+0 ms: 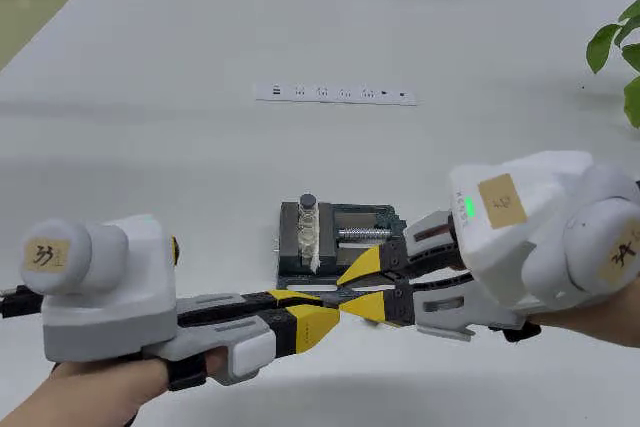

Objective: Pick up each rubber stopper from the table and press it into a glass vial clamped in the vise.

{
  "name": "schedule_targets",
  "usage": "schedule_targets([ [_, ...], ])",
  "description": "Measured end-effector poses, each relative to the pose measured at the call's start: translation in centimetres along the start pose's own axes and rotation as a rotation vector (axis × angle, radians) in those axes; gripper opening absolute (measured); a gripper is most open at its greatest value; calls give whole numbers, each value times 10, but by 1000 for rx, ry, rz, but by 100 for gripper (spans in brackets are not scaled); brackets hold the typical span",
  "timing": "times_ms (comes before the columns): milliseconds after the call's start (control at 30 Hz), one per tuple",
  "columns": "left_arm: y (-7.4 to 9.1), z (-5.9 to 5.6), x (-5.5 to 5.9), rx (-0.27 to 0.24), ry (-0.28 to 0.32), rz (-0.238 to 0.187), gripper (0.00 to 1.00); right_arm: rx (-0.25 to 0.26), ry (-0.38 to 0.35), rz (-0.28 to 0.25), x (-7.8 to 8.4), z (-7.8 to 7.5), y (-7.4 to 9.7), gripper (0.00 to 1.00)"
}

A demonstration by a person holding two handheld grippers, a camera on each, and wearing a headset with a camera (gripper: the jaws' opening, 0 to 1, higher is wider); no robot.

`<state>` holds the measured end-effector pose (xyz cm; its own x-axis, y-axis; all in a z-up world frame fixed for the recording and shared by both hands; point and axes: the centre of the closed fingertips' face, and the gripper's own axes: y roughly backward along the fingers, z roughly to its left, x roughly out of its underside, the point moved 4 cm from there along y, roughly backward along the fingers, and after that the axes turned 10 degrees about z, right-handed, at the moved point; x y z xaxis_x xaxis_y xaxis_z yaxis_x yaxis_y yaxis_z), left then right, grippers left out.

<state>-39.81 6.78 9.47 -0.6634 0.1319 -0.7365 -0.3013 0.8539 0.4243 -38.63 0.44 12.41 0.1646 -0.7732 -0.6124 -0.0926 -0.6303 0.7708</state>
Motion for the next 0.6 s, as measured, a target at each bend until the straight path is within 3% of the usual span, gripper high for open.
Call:
schedule_targets([
  [233,-4,-5,2,-17,-188,70,5,-114,-33,-4,0,3,7,17],
  [433,-5,-11,0,-15,-292,94,5,-167,-34,23,4,7,6,19],
  [600,-3,-15,-2,-24,-441,133,5,-195,-40,27,4,9,5,18],
])
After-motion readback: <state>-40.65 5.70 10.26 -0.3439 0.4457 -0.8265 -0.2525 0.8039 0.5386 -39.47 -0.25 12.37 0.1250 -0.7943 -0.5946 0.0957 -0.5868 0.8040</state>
